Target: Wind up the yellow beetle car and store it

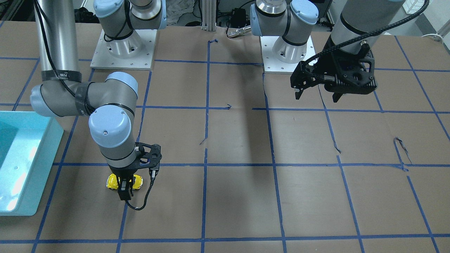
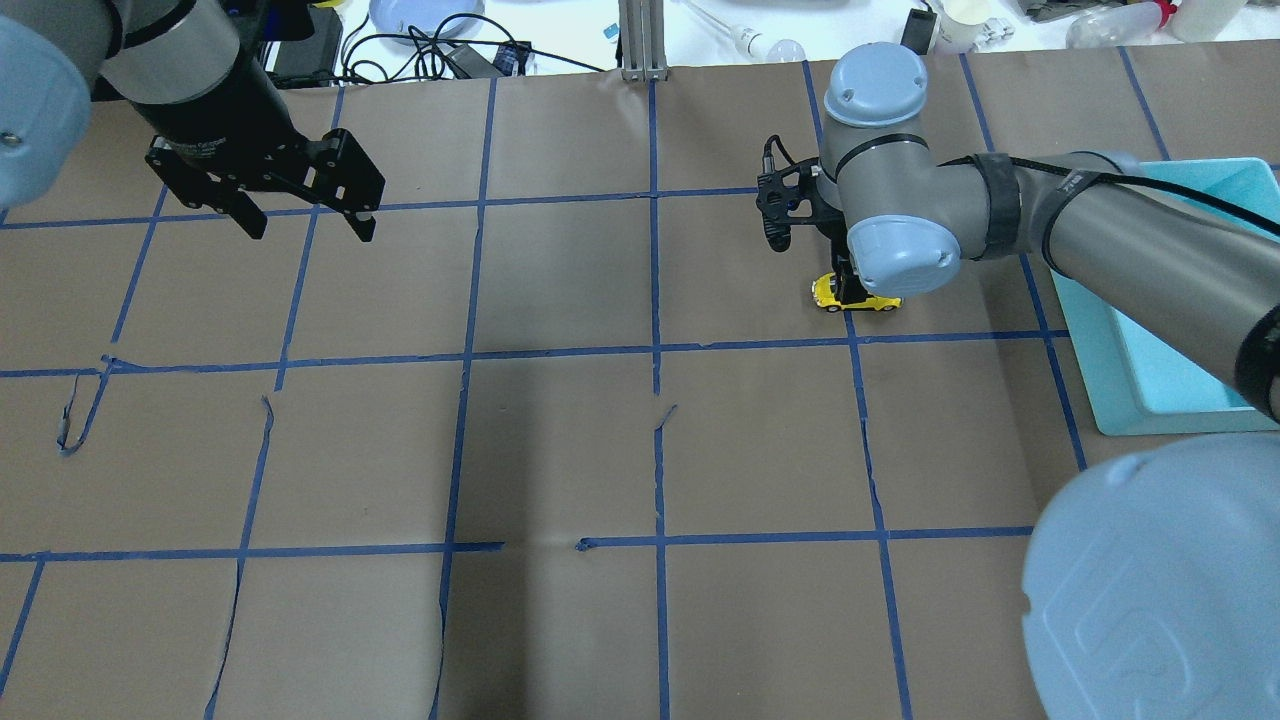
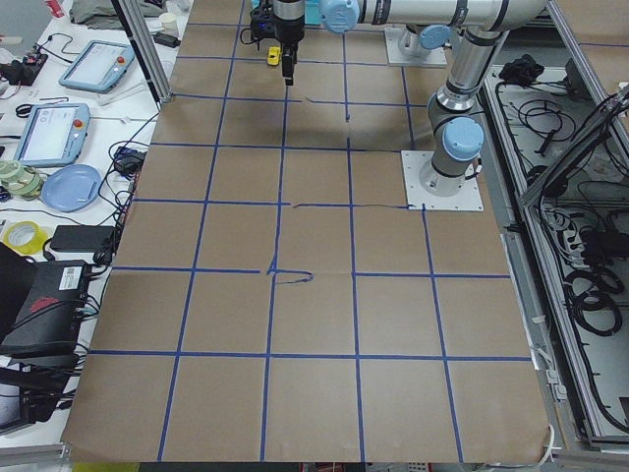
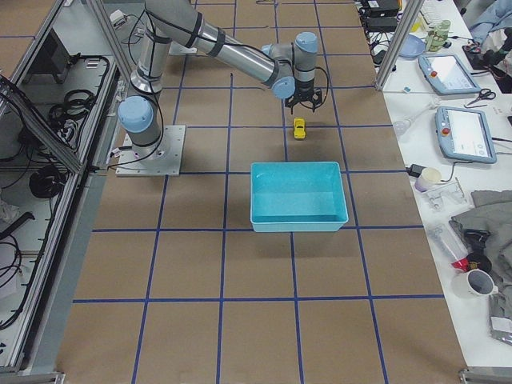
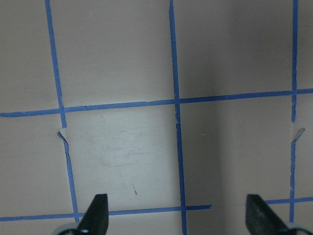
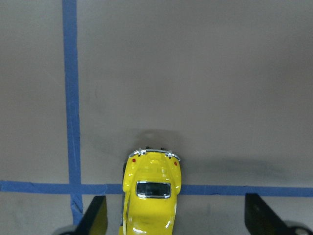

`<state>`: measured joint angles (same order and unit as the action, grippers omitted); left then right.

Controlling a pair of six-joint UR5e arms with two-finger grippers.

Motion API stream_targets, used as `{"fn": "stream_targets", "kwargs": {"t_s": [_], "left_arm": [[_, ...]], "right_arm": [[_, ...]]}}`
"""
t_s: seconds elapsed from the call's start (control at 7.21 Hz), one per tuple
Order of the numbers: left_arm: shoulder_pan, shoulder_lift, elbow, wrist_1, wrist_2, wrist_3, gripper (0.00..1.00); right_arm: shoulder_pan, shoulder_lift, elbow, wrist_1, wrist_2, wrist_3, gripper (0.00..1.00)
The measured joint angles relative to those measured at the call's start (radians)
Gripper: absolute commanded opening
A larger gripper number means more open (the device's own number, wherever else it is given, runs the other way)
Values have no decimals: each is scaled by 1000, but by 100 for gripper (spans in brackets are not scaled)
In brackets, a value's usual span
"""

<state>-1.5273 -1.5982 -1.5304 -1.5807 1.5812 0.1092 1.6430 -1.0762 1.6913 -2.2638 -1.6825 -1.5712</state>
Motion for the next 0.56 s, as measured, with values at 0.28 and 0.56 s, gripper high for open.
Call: {"fn": "stream_targets", "kwargs": {"t_s": [0.28,0.56], "left_arm": [[0,0,-1,1,-1,0,100],[0,0,-2,1,-3,-1,100]], "right_arm": [[-3,22,-4,-1,-2,-24,100],[-13,30,3,3,-6,-26,100]]}}
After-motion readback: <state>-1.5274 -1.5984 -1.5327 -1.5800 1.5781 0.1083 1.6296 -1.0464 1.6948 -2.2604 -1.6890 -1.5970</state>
